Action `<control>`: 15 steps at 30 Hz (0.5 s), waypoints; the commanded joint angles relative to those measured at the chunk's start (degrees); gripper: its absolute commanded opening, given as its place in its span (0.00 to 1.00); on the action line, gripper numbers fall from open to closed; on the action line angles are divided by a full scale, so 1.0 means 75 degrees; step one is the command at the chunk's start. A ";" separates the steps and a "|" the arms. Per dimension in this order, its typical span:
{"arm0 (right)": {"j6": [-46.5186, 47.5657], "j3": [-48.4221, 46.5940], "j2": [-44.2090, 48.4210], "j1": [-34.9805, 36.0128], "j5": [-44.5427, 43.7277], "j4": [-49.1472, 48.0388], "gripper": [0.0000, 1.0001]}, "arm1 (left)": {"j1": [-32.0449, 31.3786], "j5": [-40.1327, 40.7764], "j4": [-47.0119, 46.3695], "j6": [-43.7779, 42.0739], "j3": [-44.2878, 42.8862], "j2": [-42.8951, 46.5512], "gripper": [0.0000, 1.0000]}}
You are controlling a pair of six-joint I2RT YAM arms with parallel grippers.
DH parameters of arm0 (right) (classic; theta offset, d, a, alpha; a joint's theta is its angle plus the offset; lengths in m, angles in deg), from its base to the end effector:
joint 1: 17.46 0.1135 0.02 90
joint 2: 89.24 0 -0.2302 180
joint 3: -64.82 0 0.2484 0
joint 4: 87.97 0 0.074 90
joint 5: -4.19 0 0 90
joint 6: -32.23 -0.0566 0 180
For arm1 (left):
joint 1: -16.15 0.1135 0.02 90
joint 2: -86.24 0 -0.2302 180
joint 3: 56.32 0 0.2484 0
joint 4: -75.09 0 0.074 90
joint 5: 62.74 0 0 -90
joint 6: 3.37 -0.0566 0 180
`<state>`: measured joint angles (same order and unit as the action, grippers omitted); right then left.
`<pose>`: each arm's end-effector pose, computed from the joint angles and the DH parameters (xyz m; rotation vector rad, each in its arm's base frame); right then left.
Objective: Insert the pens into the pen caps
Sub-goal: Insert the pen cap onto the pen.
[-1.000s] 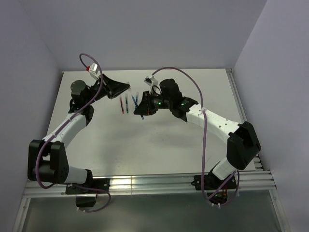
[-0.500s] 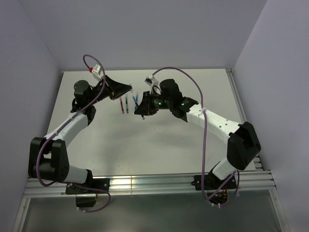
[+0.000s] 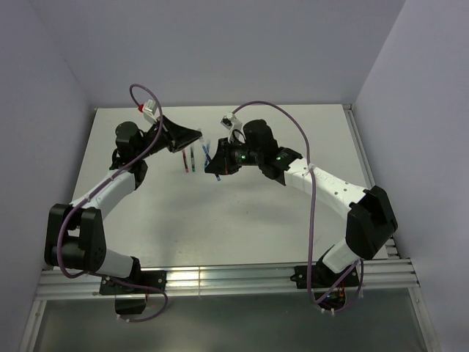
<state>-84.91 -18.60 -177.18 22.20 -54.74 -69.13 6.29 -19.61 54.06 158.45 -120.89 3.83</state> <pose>0.2676 0.2598 0.2754 -0.6155 2.0626 1.2577 0.3265 -0.0987 0.2719 -0.2013 1.8067 -1.6845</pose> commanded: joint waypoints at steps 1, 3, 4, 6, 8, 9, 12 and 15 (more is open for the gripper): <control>0.0149 -0.0314 0.0323 0.0032 -0.0053 -0.0144 0.00 | -0.0102 -0.0078 -0.0337 -0.0071 -0.0157 0.0043 0.00; 0.0138 -0.0302 0.0311 0.0021 -0.0064 -0.0145 0.00 | -0.0114 -0.0078 -0.0302 -0.0083 -0.0192 0.0055 0.00; 0.0114 -0.0291 0.0311 0.0021 -0.0088 -0.0156 0.00 | -0.0126 -0.0090 -0.0290 -0.0083 -0.0181 0.0055 0.00; 0.0114 -0.0267 0.0335 -0.0003 -0.0076 -0.0191 0.00 | -0.0161 -0.0090 -0.0266 -0.0106 -0.0192 0.0055 0.00; 0.0091 -0.0267 0.0335 -0.0049 -0.0100 -0.0180 0.00 | -0.0184 -0.0114 -0.0336 -0.0059 -0.0169 0.0043 0.00; 0.0079 -0.0256 0.0323 -0.0050 -0.0111 -0.0168 0.00 | -0.0184 -0.0125 -0.0348 -0.0048 -0.0157 0.0055 0.00; 0.0044 -0.0209 0.0358 -0.0085 -0.0111 -0.0215 0.00 | -0.0196 -0.0125 -0.0337 -0.0036 -0.0134 0.0078 0.00; 0.0056 -0.0197 0.0358 -0.0132 -0.0135 -0.0191 0.00 | -0.0196 -0.0125 -0.0302 -0.0071 -0.0122 0.0101 0.00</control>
<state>-84.93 -18.60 -177.16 21.87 -54.91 -68.85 5.13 -19.63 54.17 158.42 -120.89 3.83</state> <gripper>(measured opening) 0.190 0.199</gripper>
